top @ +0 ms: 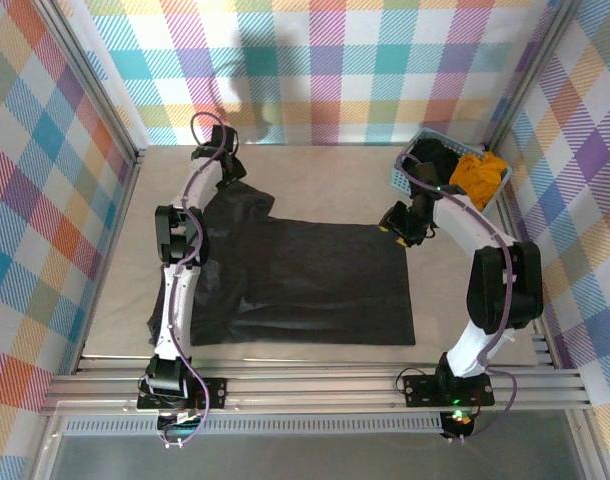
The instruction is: Fold and stack the t-shirts
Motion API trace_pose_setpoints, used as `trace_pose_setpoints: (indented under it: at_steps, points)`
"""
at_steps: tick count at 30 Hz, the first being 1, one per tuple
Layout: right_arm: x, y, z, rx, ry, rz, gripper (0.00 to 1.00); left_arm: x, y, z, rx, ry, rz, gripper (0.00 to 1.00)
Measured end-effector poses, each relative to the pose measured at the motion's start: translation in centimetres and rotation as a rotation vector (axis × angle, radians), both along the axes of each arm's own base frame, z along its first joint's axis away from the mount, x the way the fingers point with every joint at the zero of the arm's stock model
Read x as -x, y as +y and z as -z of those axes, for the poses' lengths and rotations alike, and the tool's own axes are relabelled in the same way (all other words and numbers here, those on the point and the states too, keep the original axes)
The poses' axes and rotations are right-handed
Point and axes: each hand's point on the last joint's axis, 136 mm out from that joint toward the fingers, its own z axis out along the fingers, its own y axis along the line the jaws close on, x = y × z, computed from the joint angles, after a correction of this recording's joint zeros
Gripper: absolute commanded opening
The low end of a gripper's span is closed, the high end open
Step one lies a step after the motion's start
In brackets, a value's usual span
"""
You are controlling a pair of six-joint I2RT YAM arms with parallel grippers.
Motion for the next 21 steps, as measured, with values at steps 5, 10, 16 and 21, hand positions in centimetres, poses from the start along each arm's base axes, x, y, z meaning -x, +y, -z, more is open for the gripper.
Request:
trace_pose_setpoints:
  at_steps: [5, 10, 16, 21]
  points:
    - [0.4, 0.0, 0.4, -0.003, 0.015, 0.003, 0.48, 0.2, -0.1, 0.4, -0.017, 0.015, -0.001, 0.42]
    - [0.4, -0.1, 0.4, 0.003, 0.014, 0.006, 0.47, 0.6, 0.6, 0.6, -0.033, 0.039, -0.031, 0.16]
    - [0.2, -2.2, 1.1, 0.07, 0.004, 0.071, 0.38, 1.1, 0.8, 0.5, -0.05, 0.053, -0.049, 0.0]
    - [-1.1, -4.2, 2.2, 0.119, 0.012, 0.152, 0.31, 1.9, -0.1, 0.2, -0.046, 0.079, -0.03, 0.0]
